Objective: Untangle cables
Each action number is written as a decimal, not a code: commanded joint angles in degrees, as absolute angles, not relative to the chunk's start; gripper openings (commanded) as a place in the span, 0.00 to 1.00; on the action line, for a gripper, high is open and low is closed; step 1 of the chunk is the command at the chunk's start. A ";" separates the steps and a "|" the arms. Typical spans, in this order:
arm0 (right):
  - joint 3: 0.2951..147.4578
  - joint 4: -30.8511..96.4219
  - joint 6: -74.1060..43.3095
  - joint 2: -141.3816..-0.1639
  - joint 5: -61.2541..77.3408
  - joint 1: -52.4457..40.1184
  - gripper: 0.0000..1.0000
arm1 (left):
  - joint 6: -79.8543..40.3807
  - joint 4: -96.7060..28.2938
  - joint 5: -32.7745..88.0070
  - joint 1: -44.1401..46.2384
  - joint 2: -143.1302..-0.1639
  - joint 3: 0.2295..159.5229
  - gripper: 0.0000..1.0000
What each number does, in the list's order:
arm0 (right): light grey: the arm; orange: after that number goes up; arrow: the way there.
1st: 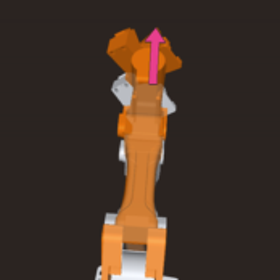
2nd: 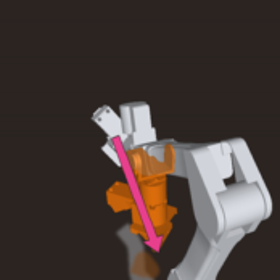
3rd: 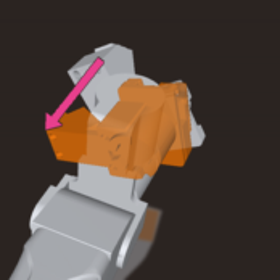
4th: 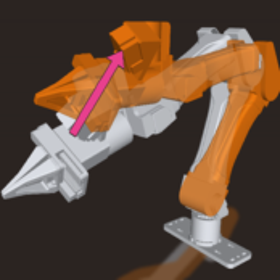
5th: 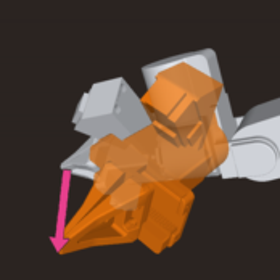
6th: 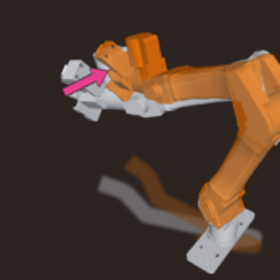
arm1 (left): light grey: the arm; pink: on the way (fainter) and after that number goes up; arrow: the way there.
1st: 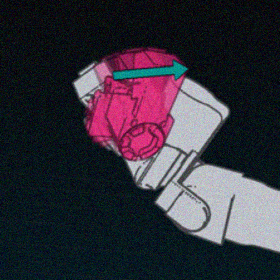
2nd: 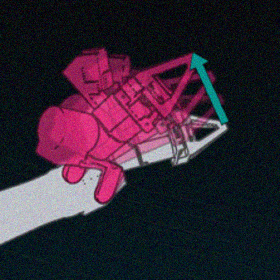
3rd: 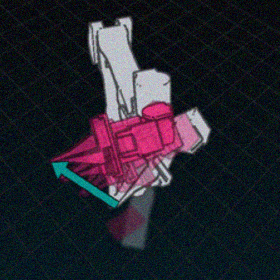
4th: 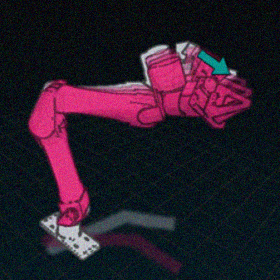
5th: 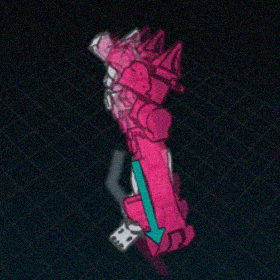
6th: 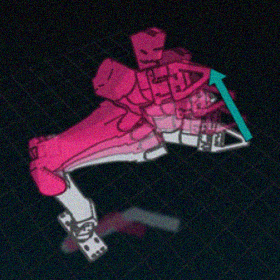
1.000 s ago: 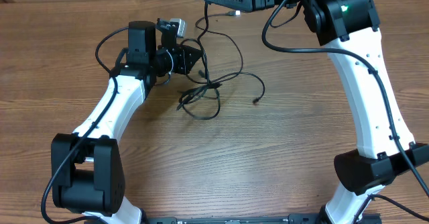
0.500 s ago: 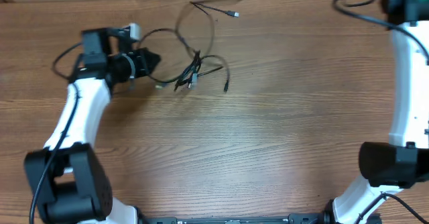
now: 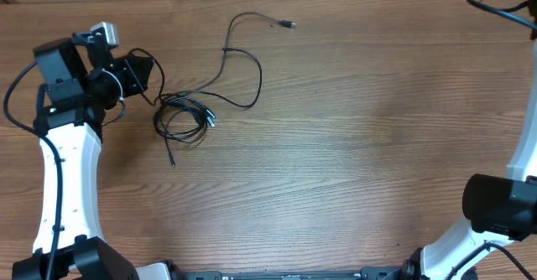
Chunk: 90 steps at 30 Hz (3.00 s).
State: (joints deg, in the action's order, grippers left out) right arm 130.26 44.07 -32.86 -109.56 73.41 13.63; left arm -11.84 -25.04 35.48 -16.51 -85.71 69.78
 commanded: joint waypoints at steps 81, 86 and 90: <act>108.95 48.45 0.73 -116.05 22.35 -24.12 1.00 | -34.74 -11.94 50.63 1.91 -84.51 102.54 0.04; 108.95 48.01 0.73 -119.90 22.81 -24.21 1.00 | -34.74 -11.94 50.46 1.91 -84.51 102.54 0.04; 108.95 46.06 0.78 -120.36 28.32 -24.34 1.00 | -34.74 -11.97 50.46 1.91 -84.53 102.54 0.04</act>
